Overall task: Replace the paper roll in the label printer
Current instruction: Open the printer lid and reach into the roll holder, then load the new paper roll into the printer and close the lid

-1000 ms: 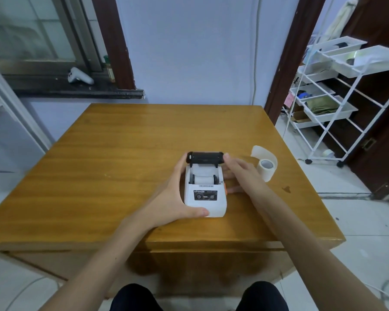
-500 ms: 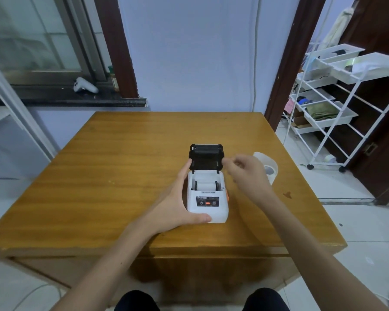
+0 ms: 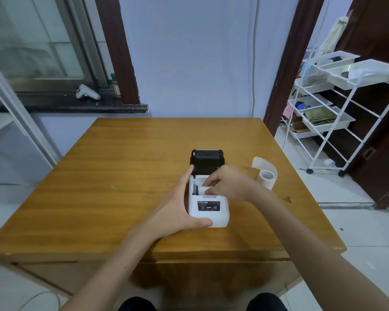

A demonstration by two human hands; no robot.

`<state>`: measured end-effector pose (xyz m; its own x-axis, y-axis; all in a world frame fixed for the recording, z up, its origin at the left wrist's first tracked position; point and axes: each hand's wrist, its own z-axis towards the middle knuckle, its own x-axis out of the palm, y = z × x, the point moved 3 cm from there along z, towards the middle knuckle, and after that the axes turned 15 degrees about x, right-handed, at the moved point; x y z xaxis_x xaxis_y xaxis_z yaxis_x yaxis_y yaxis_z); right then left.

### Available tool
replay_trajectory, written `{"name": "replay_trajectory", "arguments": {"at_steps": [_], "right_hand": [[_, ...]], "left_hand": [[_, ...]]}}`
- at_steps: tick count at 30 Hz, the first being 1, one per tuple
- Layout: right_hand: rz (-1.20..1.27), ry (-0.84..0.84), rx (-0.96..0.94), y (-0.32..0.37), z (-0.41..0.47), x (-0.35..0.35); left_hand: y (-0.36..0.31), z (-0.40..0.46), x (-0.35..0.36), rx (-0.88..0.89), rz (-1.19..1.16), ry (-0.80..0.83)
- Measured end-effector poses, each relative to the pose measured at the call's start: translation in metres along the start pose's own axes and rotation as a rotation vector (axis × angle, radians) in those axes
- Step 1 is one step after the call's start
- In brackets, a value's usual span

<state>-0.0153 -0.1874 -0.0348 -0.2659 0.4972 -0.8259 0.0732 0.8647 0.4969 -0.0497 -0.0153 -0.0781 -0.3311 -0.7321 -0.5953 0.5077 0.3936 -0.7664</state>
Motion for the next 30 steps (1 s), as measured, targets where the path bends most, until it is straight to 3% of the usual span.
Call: {"name": "replay_trajectory", "arguments": {"at_steps": [6,10,18,25,30], "right_hand": [[0.539,-0.022,-0.076,-0.005,-0.022,-0.011],[0.632,-0.048,-0.088,-0.011,-0.039,-0.018],[0.201,-0.287,0.151,-0.102,-0.076,-0.02],[0.114,-0.422,0.357,-0.149,-0.084,-0.036],[0.12,-0.512,0.362,-0.145,-0.067,-0.051]], "left_hand": [[0.001,-0.001,0.0,-0.003,-0.038,0.016],[-0.002,-0.002,0.0,-0.005,-0.041,0.02],[0.002,-0.001,0.001,0.001,-0.027,0.014],[0.0,-0.001,0.001,0.006,-0.015,0.016],[0.0,-0.001,0.0,0.006,-0.01,0.013]]}}
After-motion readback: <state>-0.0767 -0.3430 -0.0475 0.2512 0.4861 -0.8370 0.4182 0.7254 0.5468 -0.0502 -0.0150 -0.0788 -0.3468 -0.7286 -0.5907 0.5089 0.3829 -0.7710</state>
